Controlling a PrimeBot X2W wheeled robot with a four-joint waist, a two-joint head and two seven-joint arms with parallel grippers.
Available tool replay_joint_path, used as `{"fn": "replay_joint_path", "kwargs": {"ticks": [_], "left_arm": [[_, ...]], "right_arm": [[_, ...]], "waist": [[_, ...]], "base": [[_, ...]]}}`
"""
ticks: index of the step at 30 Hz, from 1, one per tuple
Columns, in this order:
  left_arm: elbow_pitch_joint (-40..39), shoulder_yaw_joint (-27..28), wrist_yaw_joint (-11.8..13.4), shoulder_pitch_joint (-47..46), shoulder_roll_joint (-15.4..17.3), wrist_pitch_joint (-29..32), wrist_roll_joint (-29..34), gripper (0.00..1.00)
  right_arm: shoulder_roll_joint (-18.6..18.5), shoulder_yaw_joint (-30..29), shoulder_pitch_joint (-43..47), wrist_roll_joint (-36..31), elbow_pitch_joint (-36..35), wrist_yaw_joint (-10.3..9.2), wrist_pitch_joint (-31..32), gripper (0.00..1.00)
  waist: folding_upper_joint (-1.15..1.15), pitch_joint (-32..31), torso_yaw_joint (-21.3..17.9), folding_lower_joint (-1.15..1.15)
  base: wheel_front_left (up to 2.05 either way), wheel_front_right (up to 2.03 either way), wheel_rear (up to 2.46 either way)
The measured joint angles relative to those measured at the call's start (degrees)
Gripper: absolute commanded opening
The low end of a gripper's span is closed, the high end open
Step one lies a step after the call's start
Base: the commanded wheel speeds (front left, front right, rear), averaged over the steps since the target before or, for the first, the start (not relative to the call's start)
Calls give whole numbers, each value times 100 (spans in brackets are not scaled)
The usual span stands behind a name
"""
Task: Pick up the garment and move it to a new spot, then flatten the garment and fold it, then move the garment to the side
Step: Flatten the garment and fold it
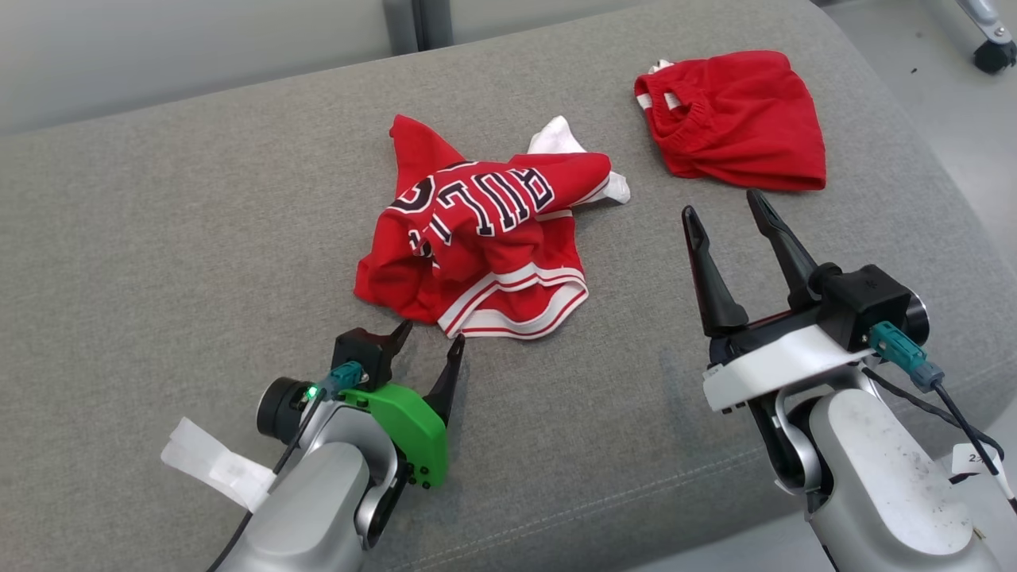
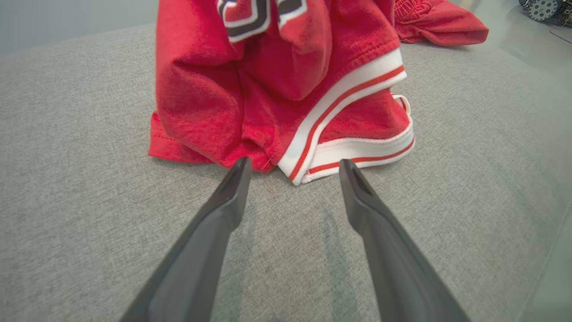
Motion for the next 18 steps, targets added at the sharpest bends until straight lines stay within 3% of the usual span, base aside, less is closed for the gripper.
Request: {"fn": "replay_joint_path", "kwargs": {"ticks": [5, 18], "left_arm": [[189, 77, 161, -80, 1, 56, -168, 100], [612, 245, 274, -511, -2, 157, -502, 100]], "right_arm": [[25, 14, -30, 0, -12, 23, -2, 100], [19, -112, -146, -1, -13, 19, -23, 100]], "waist": [[0, 114, -192, 0], [0, 484, -575, 0]], "base": [[0, 0, 0], [0, 0, 0]]}}
